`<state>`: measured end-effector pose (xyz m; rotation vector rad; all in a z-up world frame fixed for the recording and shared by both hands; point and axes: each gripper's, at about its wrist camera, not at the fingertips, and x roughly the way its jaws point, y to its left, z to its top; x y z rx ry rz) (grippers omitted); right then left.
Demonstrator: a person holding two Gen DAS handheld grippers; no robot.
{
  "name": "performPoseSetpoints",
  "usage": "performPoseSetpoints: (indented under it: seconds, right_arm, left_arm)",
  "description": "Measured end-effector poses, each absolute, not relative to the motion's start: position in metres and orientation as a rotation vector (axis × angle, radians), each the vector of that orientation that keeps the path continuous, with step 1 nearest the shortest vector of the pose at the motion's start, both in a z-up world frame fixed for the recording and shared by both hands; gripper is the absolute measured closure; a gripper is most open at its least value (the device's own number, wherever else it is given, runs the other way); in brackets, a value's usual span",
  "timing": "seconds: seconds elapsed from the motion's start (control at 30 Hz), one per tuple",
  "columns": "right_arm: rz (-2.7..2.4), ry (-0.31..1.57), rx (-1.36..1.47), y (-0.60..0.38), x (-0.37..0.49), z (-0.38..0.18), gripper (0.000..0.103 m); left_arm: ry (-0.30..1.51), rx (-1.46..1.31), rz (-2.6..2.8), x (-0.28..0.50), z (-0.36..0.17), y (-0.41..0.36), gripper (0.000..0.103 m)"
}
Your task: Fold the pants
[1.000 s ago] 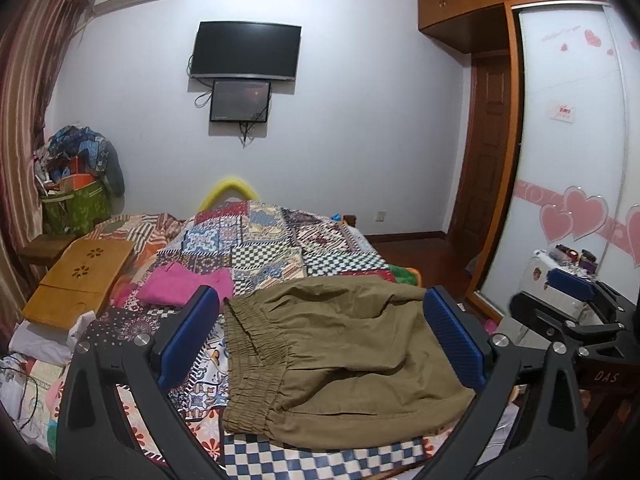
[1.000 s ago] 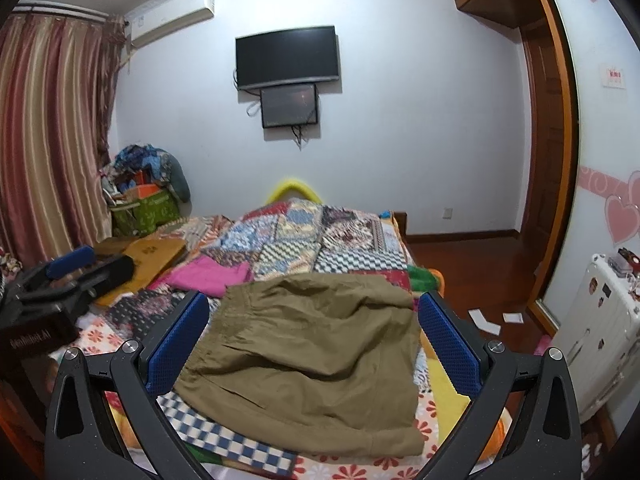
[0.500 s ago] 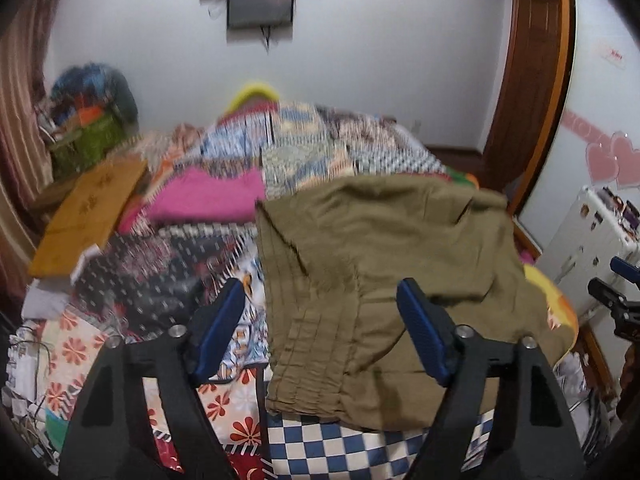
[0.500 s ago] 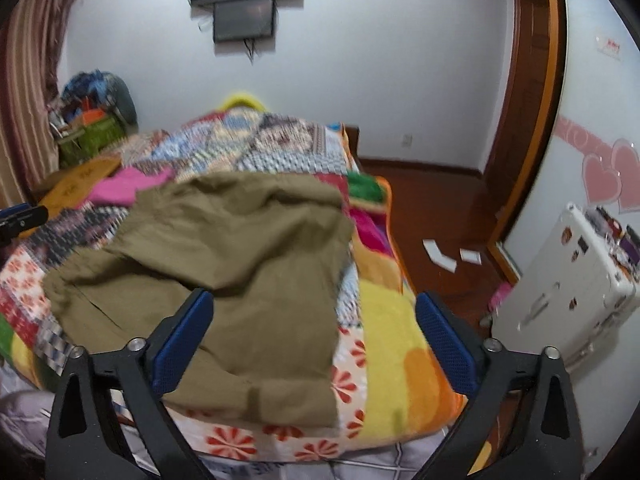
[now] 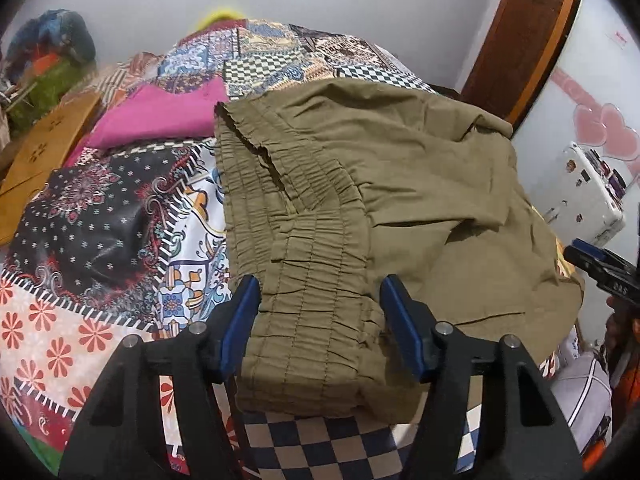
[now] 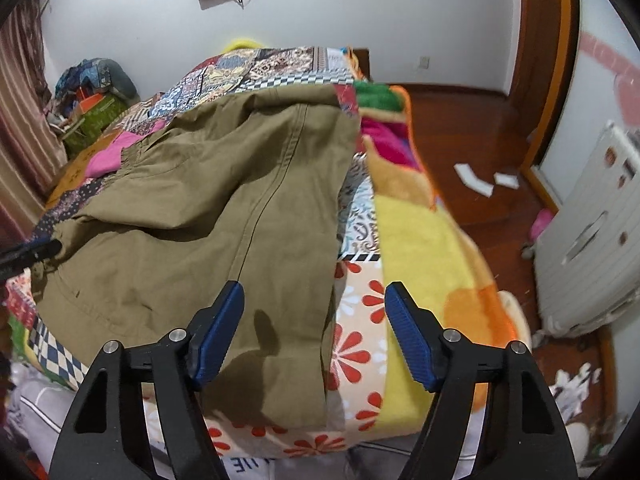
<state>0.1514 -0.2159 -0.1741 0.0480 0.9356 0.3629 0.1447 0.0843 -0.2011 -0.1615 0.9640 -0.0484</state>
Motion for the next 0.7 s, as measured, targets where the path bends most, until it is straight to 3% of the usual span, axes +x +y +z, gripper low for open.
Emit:
performPoseSetpoints:
  seconds: [0.17,0.4,0.43,0.47,0.53,0.7]
  right_arm:
    - [0.434,1.010,0.117,-0.215,0.169,-0.189,0.051]
    - [0.458,1.010,0.200,-0.224,0.167,-0.189,0.089]
    - [0.461,1.002,0.209,-0.226,0.166,-0.186,0.091]
    - [0.467,0.988,0.218,-0.227,0.165,-0.183,0.092]
    - [0.472,0.959,0.212,-0.226,0.162,-0.175,0.093]
    - [0.503,0.933,0.176,-0.218,0.159,-0.163,0.093]
  left_arm:
    - [0.968,-0.179,-0.071,0.148,-0.200,0.087,0.045]
    - [0.939,-0.195,-0.070,0.144,-0.189,0.089,0.050]
    - [0.934,-0.194,-0.070,0.143,-0.187,0.090,0.053]
    - [0.928,-0.194,-0.066,0.142,-0.184,0.091,0.067]
    - [0.933,-0.195,-0.045,0.142,-0.179,0.094,0.084]
    - [0.943,-0.255,-0.085,0.137,-0.176,0.106,0.089]
